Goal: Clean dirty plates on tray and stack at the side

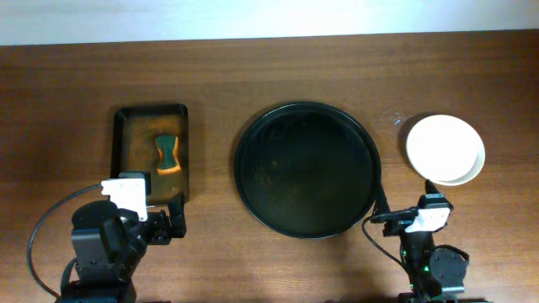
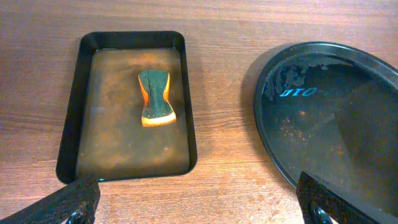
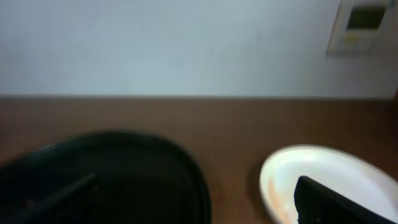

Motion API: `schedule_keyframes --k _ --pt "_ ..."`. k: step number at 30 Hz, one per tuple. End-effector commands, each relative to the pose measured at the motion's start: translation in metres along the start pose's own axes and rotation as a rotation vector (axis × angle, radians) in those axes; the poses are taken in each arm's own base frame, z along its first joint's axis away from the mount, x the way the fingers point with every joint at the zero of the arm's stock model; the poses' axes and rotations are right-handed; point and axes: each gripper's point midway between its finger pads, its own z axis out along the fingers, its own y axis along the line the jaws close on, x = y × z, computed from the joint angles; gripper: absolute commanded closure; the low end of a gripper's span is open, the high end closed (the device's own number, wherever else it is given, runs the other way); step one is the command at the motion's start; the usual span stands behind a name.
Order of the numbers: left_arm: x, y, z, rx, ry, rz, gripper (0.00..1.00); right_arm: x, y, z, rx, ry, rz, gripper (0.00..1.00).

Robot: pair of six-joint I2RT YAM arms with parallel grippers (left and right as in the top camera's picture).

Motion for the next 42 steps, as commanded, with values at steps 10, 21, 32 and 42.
schedule_keyframes --k 10,21,32,42 --pt "0.001 -0.001 0.0 0.008 -0.002 0.014 0.01 0.004 0.003 0.0 -0.016 0.009 -0.021 0.01" --pt "0.003 -0.001 -0.003 0.006 -0.003 0.013 0.01 0.004 0.003 0.0 -0.016 0.009 -0.021 0.01" --pt "0.031 0.0 0.026 0.017 -0.504 0.111 0.01 0.004 0.003 0.0 -0.016 0.009 -0.021 0.01" --pt "0.03 -0.004 0.044 0.016 -0.615 0.219 0.01 0.004 0.003 0.0 -0.016 0.009 -0.021 0.01"
